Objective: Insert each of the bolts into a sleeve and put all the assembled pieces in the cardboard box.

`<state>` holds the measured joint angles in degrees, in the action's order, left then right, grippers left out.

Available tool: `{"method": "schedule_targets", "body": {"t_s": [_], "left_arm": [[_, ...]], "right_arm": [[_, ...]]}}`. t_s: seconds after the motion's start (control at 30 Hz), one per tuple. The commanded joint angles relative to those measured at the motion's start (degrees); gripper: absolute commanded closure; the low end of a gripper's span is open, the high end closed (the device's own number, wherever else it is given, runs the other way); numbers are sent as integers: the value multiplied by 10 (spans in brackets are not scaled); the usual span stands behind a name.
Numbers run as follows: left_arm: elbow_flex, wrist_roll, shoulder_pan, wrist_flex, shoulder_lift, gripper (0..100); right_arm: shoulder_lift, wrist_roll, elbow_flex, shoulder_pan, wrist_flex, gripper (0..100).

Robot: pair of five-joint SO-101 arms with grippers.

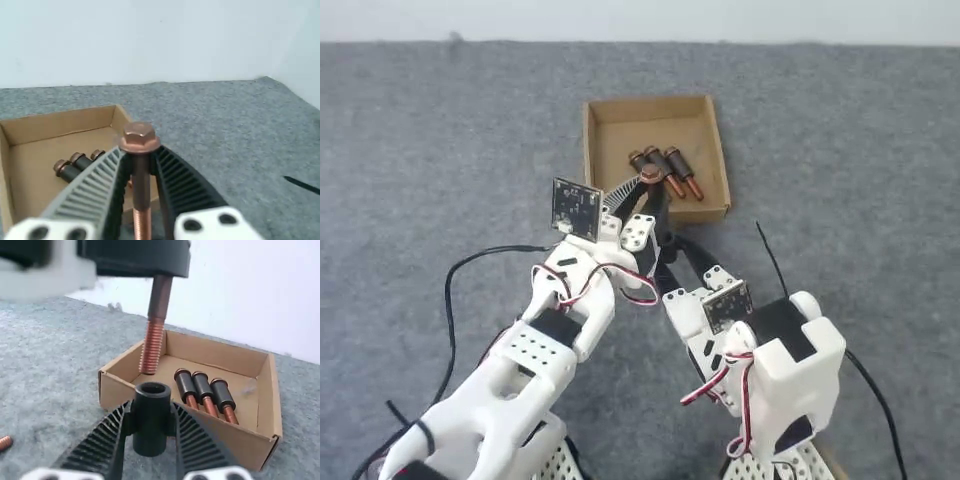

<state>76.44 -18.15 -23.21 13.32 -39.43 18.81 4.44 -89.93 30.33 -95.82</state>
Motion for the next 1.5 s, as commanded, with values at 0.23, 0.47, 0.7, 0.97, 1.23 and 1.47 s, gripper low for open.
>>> {"method": "schedule_targets", "body": {"t_s": [0.23, 0.47, 0.7, 0.97, 1.23, 1.47], "left_arm": [[-7, -4, -18, -44, -45, 988], [-8, -4, -27, -43, -18, 989], [7, -2, -28, -44, -18, 989], [31, -1, -44, -43, -18, 989], [33, -1, -44, -44, -18, 989], [36, 43, -48, -82, -14, 989]], "right_arm": [[-27, -3, 7, 2, -5, 992], [-27, -2, 7, 2, -5, 992], [-27, 20, 6, 1, -3, 992], [-35, 18, 5, -11, 0, 992], [-85, 16, -6, -14, 45, 992], [-101, -2, -6, -34, 45, 992]]}}
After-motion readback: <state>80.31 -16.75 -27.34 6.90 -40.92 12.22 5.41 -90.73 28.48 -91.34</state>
